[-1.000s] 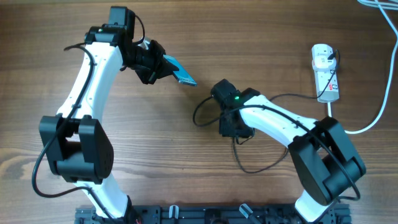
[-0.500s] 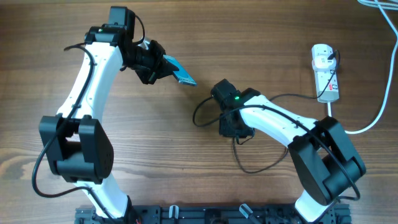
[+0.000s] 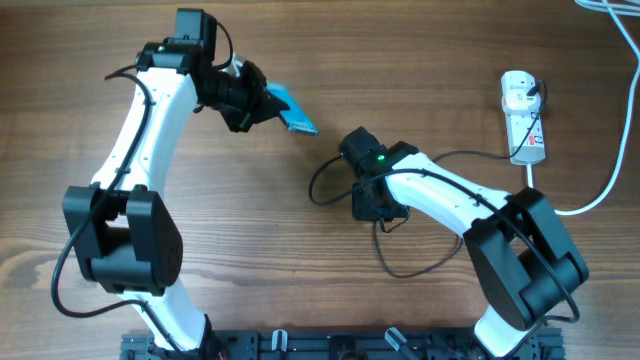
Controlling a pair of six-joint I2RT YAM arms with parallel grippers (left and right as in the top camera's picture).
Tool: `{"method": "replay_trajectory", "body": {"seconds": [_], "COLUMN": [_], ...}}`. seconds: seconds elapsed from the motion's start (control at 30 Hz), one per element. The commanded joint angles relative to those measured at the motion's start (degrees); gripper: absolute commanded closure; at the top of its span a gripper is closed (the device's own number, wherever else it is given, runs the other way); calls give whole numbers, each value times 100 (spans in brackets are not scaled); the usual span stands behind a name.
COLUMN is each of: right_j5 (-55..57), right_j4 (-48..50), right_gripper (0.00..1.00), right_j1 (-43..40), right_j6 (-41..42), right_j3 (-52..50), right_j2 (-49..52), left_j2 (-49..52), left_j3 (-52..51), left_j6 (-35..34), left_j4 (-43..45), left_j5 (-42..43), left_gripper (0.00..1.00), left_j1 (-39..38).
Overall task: Plug charger to phone and switch on socket
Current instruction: 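Lift the cable with the right gripper while left raises phone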
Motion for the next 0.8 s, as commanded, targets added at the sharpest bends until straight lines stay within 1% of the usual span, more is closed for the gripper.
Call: {"method": "replay_trajectory", "body": {"seconds": [0.0,0.13,0.23,0.3,0.37,0.53,0.57,0.67,0.77], "right_j5": [-61,-822,-1344,-1812,-2140,-2100,-2076,-1974,-1976], "right_j4": [-269,-723,-1019,-1034,-973,-656,-643,-638,-619], "right_gripper": [96,96,96,96,96,96,96,96,95], "right_j1": [-9,-9,-9,-9,-9,-9,-9,-9,-9], "right_j6": [-173,-791,-944,-1043,-1032,-592,-557,-442,-437], "right_j3": [107,306,393,452,564,651,651,651,654], "right_j2": [-87,-774,-1471,-2000,-2599,-3722,-3786,-3877,-3869], "left_j2": [-164,-223,-326,-439,-605,-1025,-1084,-1357,-1580], "left_j3": [63,63,63,63,63,63,63,63,63], "left_j6": [621,625,800,964,964,966,997,1421,1493], "left_j4": [302,789,1110,1318,1469,1753,1766,1805,1971], "left_j5": [809,813,1027,1226,1222,1211,1213,1209,1145], "left_gripper": [96,96,96,96,96,96,96,96,96], "left_j1": [-17,-22,-68,-136,-240,-664,-734,-1056,-1307]}}
